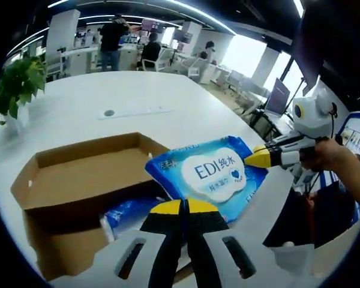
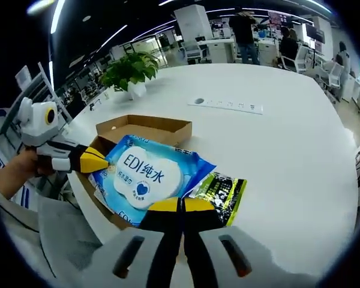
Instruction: Operate the shoe box by opening the lid, removing the specified soft item, and placing it in the target area until the item is outside and the box remains undamaged.
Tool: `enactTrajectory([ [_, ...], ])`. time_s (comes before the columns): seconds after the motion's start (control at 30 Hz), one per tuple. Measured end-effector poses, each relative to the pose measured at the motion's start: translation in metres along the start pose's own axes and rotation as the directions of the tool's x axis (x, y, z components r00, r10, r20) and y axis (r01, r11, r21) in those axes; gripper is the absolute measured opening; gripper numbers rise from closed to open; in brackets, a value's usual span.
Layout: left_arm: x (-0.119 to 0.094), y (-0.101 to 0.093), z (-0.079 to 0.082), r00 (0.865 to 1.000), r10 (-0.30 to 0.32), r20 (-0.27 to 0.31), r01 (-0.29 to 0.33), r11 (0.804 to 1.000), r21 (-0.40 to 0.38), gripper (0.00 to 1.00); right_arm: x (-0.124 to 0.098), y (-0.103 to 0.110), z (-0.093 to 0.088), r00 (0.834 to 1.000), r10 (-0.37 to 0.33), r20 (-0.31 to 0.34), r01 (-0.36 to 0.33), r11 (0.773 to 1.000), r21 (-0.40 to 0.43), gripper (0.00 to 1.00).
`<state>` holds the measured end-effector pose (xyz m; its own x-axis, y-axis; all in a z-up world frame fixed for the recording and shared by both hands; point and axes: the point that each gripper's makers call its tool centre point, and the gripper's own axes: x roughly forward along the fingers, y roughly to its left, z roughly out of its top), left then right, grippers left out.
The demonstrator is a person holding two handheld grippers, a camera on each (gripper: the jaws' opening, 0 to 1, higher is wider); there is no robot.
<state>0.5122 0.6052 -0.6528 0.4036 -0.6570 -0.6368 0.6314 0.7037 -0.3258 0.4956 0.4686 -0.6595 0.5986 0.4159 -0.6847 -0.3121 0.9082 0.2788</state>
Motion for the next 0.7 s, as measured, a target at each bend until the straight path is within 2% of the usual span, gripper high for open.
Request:
enactTrajectory([
  [0.43,0.019,-0.025,0.013,0.999,-0.040,0.009,0.040,0.999,0.025,0.00,-0.019,-0.029,0.001,0.999,-0.042,0.016,0.042,0.999,0.014,0.00],
  [0.7,0.035,-0.034,0.021,0.998,-0.058,0.006,0.058,0.997,0.051,0.00,-0.026,-0.038,-0.001,0.998,-0.066,0.022,0.065,0.998,0.026,0.00],
])
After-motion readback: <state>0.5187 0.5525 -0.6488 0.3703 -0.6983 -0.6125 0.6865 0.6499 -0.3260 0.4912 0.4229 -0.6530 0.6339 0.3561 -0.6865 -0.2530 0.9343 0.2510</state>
